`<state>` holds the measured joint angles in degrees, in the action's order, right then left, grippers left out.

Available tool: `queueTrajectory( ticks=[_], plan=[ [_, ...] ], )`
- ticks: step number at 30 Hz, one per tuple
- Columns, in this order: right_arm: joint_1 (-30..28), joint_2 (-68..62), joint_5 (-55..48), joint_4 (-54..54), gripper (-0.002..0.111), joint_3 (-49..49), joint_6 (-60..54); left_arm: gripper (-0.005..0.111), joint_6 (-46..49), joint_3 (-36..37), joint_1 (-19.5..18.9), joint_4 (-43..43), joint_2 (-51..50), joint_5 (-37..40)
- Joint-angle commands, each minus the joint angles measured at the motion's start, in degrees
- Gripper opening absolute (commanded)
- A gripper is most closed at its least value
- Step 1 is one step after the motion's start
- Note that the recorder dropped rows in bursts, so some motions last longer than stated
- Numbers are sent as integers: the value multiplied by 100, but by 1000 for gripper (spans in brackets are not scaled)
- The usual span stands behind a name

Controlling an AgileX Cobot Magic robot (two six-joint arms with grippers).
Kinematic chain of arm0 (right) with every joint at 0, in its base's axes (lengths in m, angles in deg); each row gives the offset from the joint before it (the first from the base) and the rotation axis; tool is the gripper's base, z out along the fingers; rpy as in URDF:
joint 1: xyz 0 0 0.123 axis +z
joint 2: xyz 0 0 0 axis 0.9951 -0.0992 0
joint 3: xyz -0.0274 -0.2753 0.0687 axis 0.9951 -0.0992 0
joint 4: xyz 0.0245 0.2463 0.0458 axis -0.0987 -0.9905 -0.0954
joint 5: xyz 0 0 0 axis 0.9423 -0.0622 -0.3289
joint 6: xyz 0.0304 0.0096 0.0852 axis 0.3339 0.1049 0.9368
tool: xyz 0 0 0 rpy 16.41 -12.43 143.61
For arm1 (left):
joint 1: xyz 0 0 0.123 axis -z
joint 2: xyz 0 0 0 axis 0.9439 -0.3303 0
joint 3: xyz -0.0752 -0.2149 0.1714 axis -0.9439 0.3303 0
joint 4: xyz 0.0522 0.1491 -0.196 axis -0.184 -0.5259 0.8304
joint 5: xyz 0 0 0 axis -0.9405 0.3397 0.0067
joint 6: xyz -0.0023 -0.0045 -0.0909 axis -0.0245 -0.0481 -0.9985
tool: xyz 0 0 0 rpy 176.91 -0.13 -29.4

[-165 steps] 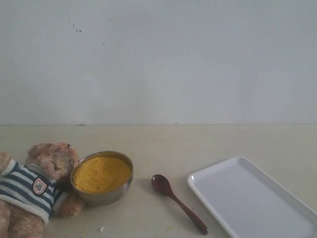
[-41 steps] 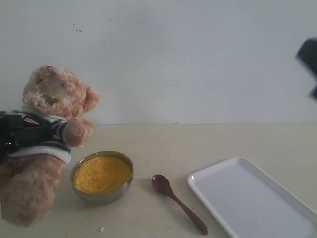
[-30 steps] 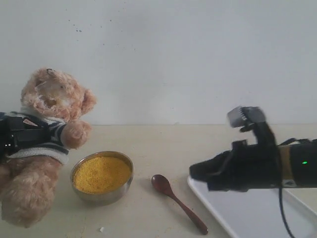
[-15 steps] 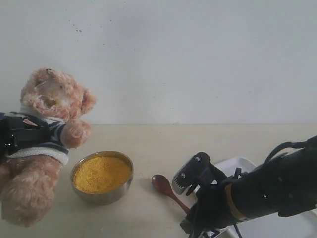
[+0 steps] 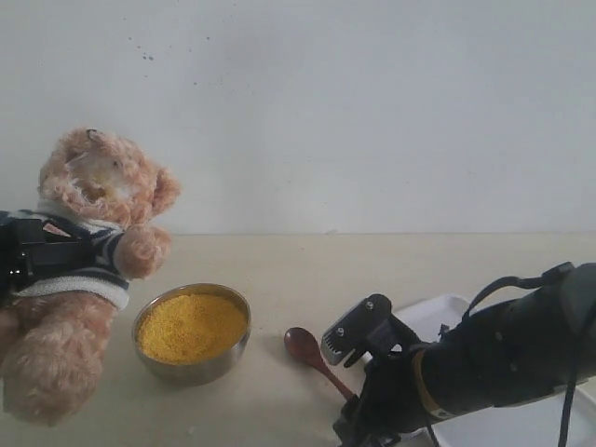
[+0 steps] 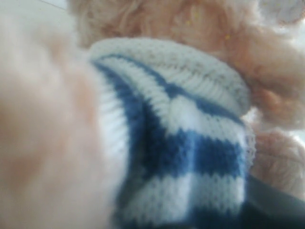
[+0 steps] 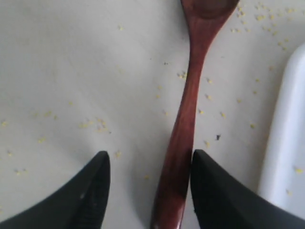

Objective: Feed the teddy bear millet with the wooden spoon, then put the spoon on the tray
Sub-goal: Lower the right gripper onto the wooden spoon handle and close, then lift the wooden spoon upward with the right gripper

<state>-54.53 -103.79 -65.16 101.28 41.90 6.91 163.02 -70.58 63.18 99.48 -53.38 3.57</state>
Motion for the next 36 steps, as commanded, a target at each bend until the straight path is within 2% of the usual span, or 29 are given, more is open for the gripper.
queueTrajectory(
  ticks=[1,4,8,9,18,23,31,33,36],
  plan=[
    [-5,-158,5,-372,50,14,-21,4,-33,-14,-12,116,23,39],
    [-5,-262,5,-372,42,14,11,4,-33,-14,-12,116,23,39],
    [-5,-303,5,-372,4,14,11,4,-33,-14,-12,116,23,39],
    [-5,-303,5,-372,0,14,27,4,-33,-14,-12,116,23,39],
    [-5,-11,-152,-320,0,14,105,4,-5,-14,-12,71,23,-10],
    [-23,872,-568,-107,0,-291,147,4,166,-38,-112,116,23,-436],
    [-401,2391,-328,19,0,-614,359,4,-105,-50,-399,116,23,-736],
    [-416,2797,-10,372,0,-684,677,4,-234,-40,-489,116,23,-932],
    [-405,3304,1080,1795,0,-619,2045,4,-419,-29,-526,116,15,-1038]
  ],
)
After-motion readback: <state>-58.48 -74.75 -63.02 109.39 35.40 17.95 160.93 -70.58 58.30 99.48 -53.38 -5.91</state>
